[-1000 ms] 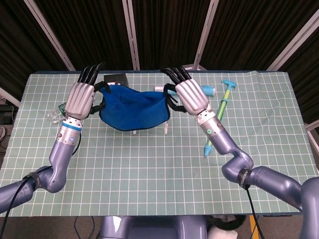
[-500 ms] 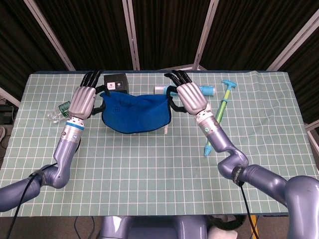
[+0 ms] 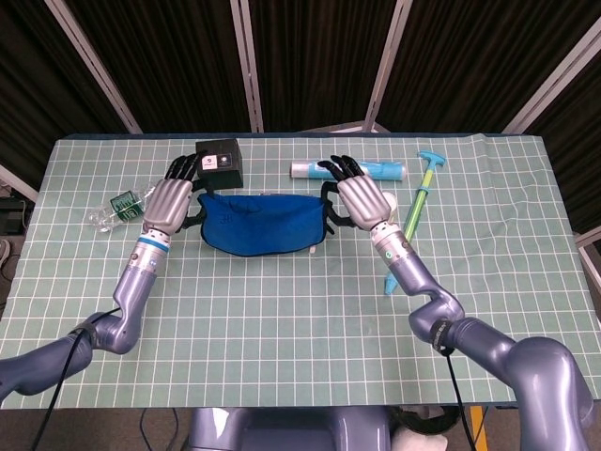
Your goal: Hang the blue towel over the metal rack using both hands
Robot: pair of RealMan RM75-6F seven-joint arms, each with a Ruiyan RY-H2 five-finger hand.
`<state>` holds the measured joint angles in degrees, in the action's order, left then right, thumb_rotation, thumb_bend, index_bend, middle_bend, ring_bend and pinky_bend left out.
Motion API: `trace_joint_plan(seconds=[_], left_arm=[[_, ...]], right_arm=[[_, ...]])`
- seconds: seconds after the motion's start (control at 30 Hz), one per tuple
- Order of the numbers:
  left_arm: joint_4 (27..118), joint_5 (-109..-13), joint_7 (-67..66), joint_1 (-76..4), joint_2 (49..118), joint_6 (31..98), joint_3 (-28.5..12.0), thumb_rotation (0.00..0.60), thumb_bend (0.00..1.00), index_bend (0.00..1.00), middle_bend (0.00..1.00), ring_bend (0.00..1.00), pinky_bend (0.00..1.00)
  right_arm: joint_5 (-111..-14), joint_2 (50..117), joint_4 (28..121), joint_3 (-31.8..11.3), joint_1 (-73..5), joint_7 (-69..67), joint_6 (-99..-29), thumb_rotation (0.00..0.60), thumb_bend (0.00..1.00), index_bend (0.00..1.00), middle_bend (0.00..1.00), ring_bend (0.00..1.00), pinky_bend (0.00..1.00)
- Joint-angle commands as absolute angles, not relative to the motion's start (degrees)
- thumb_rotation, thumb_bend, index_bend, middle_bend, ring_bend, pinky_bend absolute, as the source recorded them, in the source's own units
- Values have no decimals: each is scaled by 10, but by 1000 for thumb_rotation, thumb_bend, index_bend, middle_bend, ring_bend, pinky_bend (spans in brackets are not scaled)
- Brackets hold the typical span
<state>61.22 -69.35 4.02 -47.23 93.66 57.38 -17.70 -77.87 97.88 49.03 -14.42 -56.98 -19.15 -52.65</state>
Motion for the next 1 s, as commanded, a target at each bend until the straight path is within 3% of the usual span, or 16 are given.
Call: trace_joint_plan(seconds=[0.03, 0.23, 0.53, 0.6, 0.63, 0.7, 0.77, 0.8, 0.87, 1.0], left_arm=[[592, -694, 48, -476, 949, 565, -173, 600, 565, 806, 0, 0, 0], [563, -695, 58, -481, 964, 557, -171, 600, 566, 805, 0, 0, 0], [552, -692, 59, -486, 971, 537, -167, 600, 566, 738, 0, 0, 0], [552, -689, 58, -485, 972, 534, -167, 600, 566, 669, 0, 0, 0], [552, -688, 58, -485, 972, 534, -167, 600, 565, 577, 0, 0, 0], [551, -685, 53, -484, 972, 532, -166, 600, 513, 222, 0, 0, 0], [553, -683, 52, -482, 970, 532, -167, 600, 405, 16, 0, 0, 0], [554, -681, 53, -480, 969, 532, -167, 600, 363, 0, 0, 0, 0], [559, -680, 52, -478, 964, 532, -167, 600, 281, 0, 0, 0, 0], [586, -678, 46, -463, 941, 539, -163, 600, 232, 0, 0, 0, 0]], right_arm=[[-785, 995, 470, -137, -571, -205, -522, 600, 492, 763, 101, 0, 16], [-793, 1008, 444, -133, -573, -225, -522, 600, 493, 771, 101, 0, 16], [-802, 1010, 430, -130, -568, -237, -532, 600, 491, 681, 102, 0, 17], [-804, 1008, 430, -128, -567, -238, -533, 600, 469, 641, 102, 0, 10], [-805, 1007, 431, -127, -566, -239, -532, 600, 455, 601, 102, 0, 7], [-809, 1001, 440, -122, -564, -248, -528, 600, 383, 398, 97, 0, 0], [-811, 993, 450, -118, -562, -250, -524, 600, 277, 216, 70, 0, 0], [-811, 991, 454, -118, -561, -247, -525, 600, 205, 139, 49, 0, 0], [-811, 987, 461, -118, -558, -236, -529, 600, 128, 87, 23, 0, 0], [-806, 965, 495, -116, -547, -197, -535, 600, 40, 52, 0, 0, 0]])
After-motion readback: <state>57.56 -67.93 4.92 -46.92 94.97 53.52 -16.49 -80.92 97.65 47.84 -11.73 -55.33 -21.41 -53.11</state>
